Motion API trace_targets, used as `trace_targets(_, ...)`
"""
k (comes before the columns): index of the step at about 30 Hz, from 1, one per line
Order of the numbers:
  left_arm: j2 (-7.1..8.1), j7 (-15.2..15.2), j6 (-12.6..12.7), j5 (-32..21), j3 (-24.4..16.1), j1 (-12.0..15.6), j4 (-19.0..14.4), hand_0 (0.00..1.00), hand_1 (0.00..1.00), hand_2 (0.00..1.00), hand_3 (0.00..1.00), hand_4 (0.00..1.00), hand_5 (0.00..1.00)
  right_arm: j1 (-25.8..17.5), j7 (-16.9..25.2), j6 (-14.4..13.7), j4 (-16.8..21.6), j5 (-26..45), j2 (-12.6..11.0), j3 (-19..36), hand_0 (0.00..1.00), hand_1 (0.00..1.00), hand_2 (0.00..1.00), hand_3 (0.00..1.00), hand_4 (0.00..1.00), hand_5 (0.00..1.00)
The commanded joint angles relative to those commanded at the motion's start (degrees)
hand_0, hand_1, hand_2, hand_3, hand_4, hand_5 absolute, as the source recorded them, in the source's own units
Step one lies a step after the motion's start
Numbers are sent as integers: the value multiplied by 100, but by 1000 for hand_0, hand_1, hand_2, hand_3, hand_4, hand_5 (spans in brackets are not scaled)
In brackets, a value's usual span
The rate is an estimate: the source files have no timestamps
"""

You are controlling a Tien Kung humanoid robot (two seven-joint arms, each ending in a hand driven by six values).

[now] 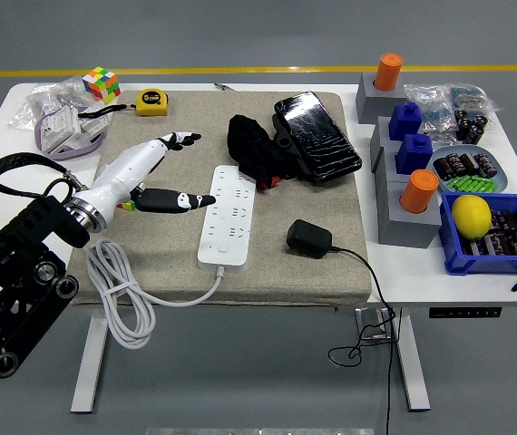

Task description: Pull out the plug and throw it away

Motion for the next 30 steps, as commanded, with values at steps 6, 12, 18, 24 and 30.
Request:
trace_targets(6,5,5,1,5,-25,-8,-4,859,868,902,910,998,499,-1,7,8,5,-34,31,95,570,658,663,575,991,465)
trace_targets(12,23,12,8,14,-45,23,-18,859,868,902,911,998,499,-15,6,-1,11,-39,20,100,570,659,663,575,990,464)
trace_targets(18,11,10,9,14,-68,42,-28,859,868,904,911,998,499,-25,11,-1,5,-38,26,88,570,659,663,574,990,464)
trace_targets(24,27,6,11,15,-65,32,-29,859,868,904,910,998,498,-18,18,0,5,-35,39,97,570,659,665,574,990,464)
trace_targets(30,89,5,11,21,-89,22,-40,860,868,904,910,998,497,-20,15,5,6,-38,24,101,570,659,664,574,989,464)
